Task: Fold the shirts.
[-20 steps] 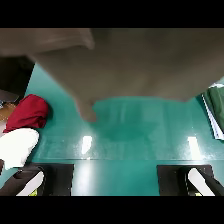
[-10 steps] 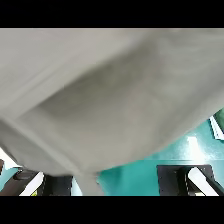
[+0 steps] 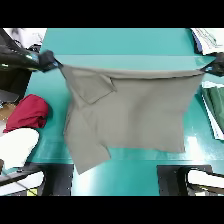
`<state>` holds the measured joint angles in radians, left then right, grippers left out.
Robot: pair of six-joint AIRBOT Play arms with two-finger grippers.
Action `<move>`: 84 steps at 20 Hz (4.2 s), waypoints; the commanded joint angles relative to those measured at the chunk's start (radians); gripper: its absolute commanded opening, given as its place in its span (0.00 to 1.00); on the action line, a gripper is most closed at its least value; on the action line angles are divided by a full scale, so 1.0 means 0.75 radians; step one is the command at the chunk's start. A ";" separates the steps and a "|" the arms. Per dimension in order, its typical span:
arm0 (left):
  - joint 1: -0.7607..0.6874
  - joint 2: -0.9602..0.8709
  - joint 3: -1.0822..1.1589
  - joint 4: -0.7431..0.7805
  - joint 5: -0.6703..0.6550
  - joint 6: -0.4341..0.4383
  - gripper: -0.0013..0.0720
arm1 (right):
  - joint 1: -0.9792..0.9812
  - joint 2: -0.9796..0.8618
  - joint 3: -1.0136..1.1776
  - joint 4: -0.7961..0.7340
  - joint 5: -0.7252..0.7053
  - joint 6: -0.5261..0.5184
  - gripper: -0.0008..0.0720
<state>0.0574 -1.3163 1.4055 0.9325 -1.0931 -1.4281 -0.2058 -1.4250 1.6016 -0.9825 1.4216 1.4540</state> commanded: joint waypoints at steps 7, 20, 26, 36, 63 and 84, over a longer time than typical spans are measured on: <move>0.001 -0.359 0.093 -0.305 0.489 0.315 0.05 | 0.148 -0.469 0.329 -0.055 -0.405 0.004 0.03; 0.001 -0.359 -0.110 -0.008 0.014 0.387 0.05 | 0.200 -0.225 -0.229 -0.353 -0.301 -0.055 0.03; 0.021 -0.329 -0.109 0.186 -0.111 0.154 0.87 | 0.163 -0.194 -0.288 -0.183 -0.231 -0.056 0.72; 0.117 0.399 -0.881 0.200 -0.278 0.045 0.69 | 0.056 0.259 -0.634 -0.179 -0.220 -0.186 0.59; 0.117 0.664 -1.494 -0.213 0.100 0.176 0.05 | -0.074 0.322 -0.749 -0.098 -0.066 -0.186 0.59; 0.117 0.664 -1.442 -0.198 0.039 0.226 0.05 | -0.301 0.530 -1.412 -0.161 -0.160 -0.276 0.03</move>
<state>0.1448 -0.8192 0.2966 0.7597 -1.0298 -1.2507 -0.4328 -1.0866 0.5438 -1.1137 1.2953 1.2480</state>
